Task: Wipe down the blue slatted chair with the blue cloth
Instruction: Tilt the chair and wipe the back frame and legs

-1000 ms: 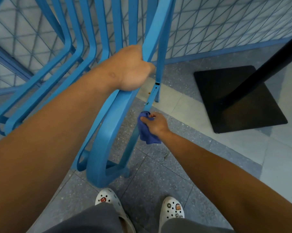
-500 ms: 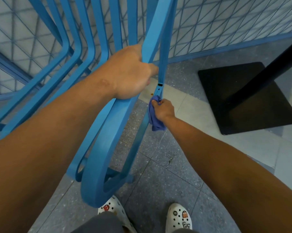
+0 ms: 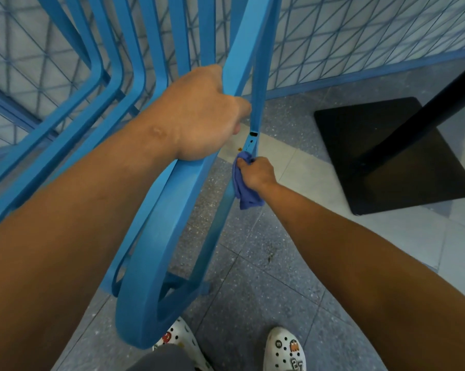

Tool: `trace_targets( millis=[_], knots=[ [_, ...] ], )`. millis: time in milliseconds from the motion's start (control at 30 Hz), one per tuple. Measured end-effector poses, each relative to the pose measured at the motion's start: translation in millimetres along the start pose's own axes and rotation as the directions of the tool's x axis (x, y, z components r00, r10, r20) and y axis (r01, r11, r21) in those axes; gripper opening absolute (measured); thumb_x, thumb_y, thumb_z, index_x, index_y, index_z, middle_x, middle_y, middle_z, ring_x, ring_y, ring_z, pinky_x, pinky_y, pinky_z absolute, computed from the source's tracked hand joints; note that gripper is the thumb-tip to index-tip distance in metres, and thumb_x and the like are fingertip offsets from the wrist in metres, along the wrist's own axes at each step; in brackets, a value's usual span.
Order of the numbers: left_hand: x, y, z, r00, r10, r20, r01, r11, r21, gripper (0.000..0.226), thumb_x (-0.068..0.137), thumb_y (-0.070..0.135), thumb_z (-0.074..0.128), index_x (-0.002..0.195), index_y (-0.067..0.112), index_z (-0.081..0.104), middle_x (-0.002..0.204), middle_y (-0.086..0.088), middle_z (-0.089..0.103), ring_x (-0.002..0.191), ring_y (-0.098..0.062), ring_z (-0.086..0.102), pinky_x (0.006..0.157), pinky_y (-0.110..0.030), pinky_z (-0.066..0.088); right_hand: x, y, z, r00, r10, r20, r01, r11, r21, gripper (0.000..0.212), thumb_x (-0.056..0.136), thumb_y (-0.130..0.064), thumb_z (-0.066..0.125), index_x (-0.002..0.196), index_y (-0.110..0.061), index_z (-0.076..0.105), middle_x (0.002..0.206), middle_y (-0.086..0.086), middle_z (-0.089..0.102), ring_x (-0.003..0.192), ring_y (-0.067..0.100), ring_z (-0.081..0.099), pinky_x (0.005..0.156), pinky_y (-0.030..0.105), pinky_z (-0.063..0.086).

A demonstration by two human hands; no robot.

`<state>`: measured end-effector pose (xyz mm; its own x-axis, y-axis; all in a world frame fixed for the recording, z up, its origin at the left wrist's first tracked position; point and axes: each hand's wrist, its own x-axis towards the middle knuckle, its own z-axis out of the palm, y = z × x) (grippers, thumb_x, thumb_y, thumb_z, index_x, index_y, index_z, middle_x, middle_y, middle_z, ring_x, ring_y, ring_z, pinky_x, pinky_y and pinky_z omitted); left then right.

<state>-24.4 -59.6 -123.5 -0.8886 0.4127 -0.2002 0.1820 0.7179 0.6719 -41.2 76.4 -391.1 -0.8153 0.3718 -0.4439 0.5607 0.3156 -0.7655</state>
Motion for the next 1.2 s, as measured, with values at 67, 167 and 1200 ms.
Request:
trace_targets(
  millis=[67, 167, 1200],
  knots=[
    [1.4, -1.7, 0.8, 1.000, 0.000, -0.006, 0.000, 1.000, -0.003, 0.019, 0.087, 0.015, 0.059, 0.091, -0.003, 0.058, 0.065, -0.004, 0.054, 0.055, -0.015, 0.046, 0.050, -0.028, 0.034, 14.5, -5.1, -5.2, 0.999, 0.020, -0.035, -0.021, 1.000, -0.022, 0.046, 0.099, -0.045, 0.055, 0.111, -0.002, 0.066, 0.109, 0.015, 0.068, 0.094, 0.029, 0.063, 0.071, 0.028, 0.039],
    [4.0, -4.5, 1.3, 1.000, -0.002, 0.003, 0.002, 1.000, -0.027, 0.015, 0.089, 0.018, 0.060, 0.088, 0.003, 0.061, 0.057, 0.004, 0.056, 0.046, -0.010, 0.045, 0.046, -0.026, 0.035, 34.1, -11.9, -13.2, 0.997, 0.041, -0.065, -0.043, 0.998, -0.035, 0.050, 0.099, -0.047, 0.055, 0.117, -0.002, 0.064, 0.118, 0.017, 0.067, 0.107, 0.034, 0.064, 0.073, 0.027, 0.038],
    [55.8, 18.0, -2.1, 0.959, 0.137, -0.247, -0.086, 0.975, 0.207, 0.055, 0.108, 0.046, 0.035, 0.061, 0.017, 0.036, 0.060, -0.001, 0.037, 0.055, -0.021, 0.035, 0.053, -0.039, 0.023, -27.9, -104.3, -146.1, 0.791, -0.570, -0.224, 0.585, 0.811, 0.001, 0.023, 0.096, -0.038, 0.064, 0.094, -0.018, 0.077, 0.084, -0.010, 0.072, 0.077, -0.005, 0.063, 0.072, 0.016, 0.048]
  ],
)
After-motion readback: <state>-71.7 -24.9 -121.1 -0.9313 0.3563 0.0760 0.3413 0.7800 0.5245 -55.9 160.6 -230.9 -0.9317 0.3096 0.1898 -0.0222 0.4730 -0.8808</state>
